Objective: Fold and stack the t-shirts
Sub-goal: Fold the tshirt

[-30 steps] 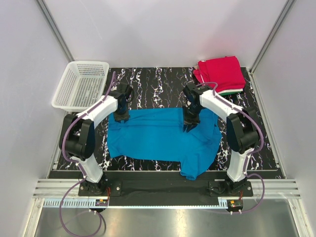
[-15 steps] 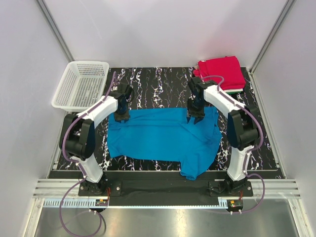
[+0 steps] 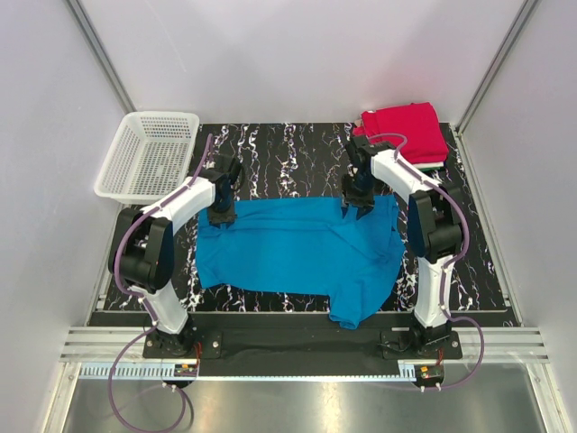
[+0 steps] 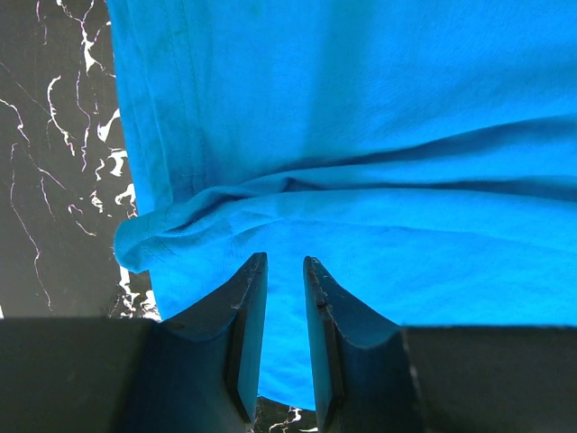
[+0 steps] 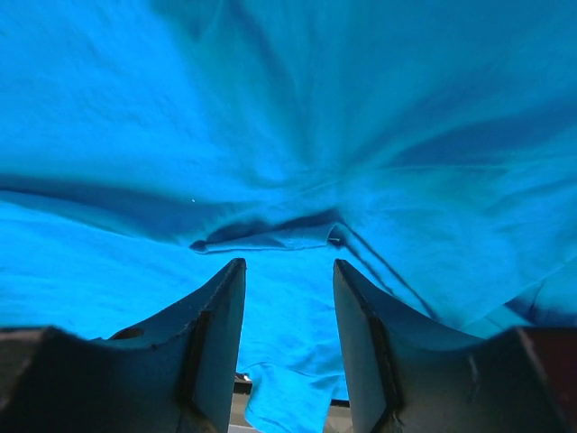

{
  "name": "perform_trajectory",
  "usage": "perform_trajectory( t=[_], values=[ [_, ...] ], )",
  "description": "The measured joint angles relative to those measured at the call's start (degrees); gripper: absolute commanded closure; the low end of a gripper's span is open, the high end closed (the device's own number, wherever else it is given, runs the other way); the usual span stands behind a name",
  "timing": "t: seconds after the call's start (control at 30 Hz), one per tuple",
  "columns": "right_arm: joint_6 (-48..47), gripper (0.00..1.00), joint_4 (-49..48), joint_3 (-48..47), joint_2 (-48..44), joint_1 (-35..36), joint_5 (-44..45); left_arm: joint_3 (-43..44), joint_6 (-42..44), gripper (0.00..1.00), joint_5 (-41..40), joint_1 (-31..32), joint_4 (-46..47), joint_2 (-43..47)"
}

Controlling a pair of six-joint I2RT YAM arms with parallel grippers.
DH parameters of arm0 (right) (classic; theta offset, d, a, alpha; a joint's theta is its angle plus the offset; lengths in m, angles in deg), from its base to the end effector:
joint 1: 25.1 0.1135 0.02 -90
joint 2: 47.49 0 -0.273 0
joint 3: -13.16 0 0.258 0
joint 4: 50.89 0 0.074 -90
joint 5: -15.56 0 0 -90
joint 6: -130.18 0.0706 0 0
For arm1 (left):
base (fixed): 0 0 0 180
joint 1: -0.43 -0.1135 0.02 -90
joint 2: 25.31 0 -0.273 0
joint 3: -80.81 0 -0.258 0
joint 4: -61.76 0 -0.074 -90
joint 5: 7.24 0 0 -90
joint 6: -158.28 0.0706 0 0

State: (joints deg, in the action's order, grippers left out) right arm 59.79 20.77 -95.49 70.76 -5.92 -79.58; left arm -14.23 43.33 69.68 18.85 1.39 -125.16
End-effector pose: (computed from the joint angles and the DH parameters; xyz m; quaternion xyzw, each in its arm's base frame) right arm 0.3998 0.1458 0.1683 0.0003 0.9961 0.0675 0.0570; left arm 0.3394 -0.0962 0.1781 -0.0707 0.9829 0.0579 0.1602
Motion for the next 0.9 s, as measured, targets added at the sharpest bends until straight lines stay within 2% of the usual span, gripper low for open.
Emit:
perform_trajectory(
  t=[0.63,0.9],
  values=[
    [-1.9,0.50,-0.3,1.6,1.9,-1.4,-0.5,0.0,-0.1,0.73,0.0,0.0,-0.3,0.0],
    [-1.9,0.58,-0.7,1.7,2.6,-1.4,-0.5,0.0,-0.4,0.73,0.0,0.0,-0.9,0.0]
  ],
)
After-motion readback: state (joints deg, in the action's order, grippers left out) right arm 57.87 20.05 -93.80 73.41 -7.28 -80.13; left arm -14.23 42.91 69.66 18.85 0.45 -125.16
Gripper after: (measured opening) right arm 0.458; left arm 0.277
